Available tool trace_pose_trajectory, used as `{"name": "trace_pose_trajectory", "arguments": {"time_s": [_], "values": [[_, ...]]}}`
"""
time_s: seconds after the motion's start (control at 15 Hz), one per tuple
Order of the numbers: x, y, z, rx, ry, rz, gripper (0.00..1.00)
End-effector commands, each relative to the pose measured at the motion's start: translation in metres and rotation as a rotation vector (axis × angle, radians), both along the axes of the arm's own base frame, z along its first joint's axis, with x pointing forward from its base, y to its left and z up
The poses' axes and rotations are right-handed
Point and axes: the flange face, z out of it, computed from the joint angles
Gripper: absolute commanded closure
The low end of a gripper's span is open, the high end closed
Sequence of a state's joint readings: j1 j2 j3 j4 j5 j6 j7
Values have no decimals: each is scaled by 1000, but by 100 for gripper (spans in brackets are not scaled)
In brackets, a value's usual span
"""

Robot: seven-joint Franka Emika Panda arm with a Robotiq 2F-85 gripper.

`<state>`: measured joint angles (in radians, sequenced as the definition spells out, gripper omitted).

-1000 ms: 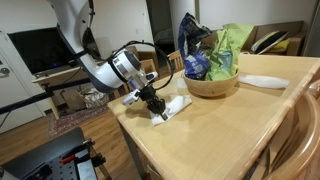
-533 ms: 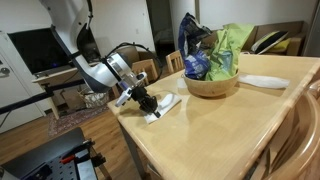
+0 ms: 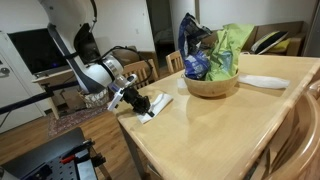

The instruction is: Use the serviette to wipe the table.

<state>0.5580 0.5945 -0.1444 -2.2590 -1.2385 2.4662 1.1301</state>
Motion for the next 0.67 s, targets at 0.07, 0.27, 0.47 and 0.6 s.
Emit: {"name": "trace_pose_trajectory", "arguments": {"time_s": [0.07,0.27,0.47,0.6], "values": [[8,-9,10,0,-42,-25,100],[23,-33,10,12,-46,-78,100],[44,-69,10,34,-44,-163,100],[56,-97,9,45,-43,-229,100]]}}
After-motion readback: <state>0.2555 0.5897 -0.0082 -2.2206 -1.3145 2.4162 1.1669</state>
